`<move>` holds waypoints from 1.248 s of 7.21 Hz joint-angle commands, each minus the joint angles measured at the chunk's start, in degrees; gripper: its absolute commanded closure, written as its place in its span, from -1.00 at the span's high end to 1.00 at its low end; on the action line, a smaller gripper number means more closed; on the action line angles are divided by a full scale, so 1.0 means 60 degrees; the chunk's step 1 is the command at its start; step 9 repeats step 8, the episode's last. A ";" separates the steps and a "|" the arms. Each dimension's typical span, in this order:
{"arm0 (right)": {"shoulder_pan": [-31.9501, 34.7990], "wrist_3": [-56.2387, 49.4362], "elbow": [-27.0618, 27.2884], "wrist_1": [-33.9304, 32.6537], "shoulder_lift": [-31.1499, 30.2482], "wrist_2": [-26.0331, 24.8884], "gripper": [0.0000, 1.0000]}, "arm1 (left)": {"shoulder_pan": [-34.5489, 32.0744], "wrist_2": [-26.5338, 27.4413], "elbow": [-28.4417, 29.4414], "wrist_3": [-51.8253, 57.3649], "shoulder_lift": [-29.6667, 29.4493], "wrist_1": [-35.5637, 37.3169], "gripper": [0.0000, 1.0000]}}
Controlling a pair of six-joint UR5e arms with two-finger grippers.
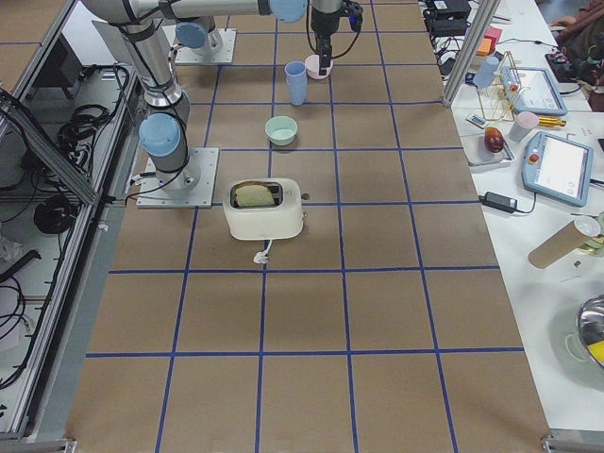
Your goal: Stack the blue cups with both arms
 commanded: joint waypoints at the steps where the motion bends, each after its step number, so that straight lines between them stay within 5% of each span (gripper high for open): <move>1: -0.0061 0.0018 -0.0029 0.0013 -0.0003 -0.0032 1.00 | -0.0115 -0.0022 -0.0075 0.0036 -0.0099 -0.0023 1.00; 3: -0.0104 0.0032 -0.0044 -0.0119 0.0011 -0.0047 1.00 | -0.0408 -0.0138 0.0406 0.0036 0.0164 -0.2123 1.00; 9: -0.0412 0.0032 0.0000 -0.0046 -0.0003 -0.0061 1.00 | -0.0541 -0.0080 0.0717 -0.0022 0.0223 -0.1404 1.00</move>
